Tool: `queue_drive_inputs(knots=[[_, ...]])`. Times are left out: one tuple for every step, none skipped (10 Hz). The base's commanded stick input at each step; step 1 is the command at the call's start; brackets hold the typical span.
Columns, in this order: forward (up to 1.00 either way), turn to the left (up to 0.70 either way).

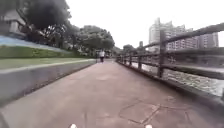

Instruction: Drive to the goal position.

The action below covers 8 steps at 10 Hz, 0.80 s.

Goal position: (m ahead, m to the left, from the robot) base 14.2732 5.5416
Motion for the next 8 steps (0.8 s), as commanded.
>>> queue_drive_inputs(knots=[[1.0,0.0],[1.0,0.0],[1.0,0.0],[1.0,0.0],[1.0,-0.15],[1.0,-0.4],[1.0,-0.4],[1.0,-0.4]])
